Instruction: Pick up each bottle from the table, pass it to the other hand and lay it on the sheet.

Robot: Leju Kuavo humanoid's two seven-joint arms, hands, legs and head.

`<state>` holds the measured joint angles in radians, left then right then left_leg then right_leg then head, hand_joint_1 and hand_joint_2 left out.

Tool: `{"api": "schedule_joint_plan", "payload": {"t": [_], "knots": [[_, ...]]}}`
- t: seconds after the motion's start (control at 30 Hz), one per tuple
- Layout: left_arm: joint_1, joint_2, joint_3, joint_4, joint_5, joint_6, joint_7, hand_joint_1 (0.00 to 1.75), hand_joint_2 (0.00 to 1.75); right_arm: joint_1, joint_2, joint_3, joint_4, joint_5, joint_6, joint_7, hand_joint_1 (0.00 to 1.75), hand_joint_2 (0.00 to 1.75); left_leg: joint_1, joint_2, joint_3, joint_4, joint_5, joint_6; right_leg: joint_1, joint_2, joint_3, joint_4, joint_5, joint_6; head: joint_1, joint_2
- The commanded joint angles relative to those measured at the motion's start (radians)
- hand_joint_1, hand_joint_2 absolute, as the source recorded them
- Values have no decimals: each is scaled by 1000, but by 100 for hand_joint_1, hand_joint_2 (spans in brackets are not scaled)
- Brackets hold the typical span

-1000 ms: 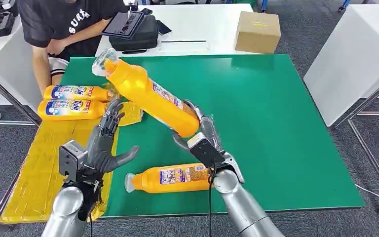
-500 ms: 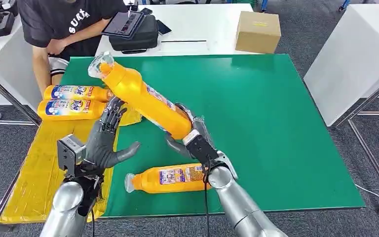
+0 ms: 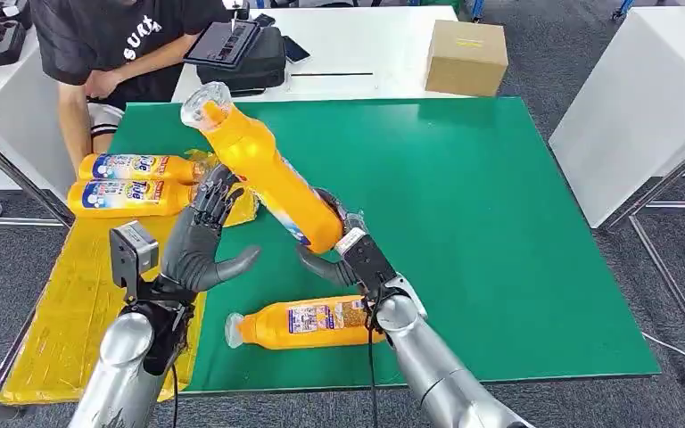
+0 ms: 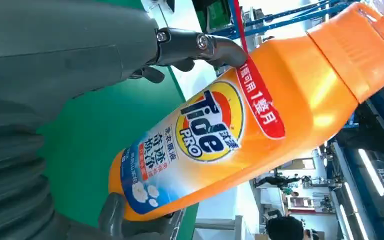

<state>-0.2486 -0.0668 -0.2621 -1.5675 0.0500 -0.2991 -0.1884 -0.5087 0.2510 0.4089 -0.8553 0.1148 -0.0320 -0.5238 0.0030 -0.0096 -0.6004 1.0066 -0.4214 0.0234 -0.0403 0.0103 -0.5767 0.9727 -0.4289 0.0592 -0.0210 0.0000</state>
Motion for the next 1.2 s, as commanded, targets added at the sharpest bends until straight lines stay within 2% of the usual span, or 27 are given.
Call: {"api": "schedule_joint_plan", "payload": {"t": [0.03,0.33,0.77,1.2], "knots": [[-53,0,-23,81,1,-3,6,0,175,-60,-1,2,89,-1,1,-2,175,175,1,-1,2,1,-1,-1,2,-3,3,-1,-1,-5,0,0],[-135,-6,-43,158,78,-20,51,0,175,-59,-2,-1,79,-12,15,-12,175,175,1,-2,1,1,0,-1,2,-4,2,0,-1,-5,0,0],[-168,-8,-49,193,123,-26,79,0,175,-63,1,4,79,-12,27,-15,175,175,1,-1,1,1,0,-1,1,-3,2,0,-1,-4,0,0],[-278,13,-58,359,211,-62,107,0,175,-76,6,25,85,-3,72,-12,175,175,1,0,1,1,0,-1,1,-2,1,0,0,-3,0,0]]}}
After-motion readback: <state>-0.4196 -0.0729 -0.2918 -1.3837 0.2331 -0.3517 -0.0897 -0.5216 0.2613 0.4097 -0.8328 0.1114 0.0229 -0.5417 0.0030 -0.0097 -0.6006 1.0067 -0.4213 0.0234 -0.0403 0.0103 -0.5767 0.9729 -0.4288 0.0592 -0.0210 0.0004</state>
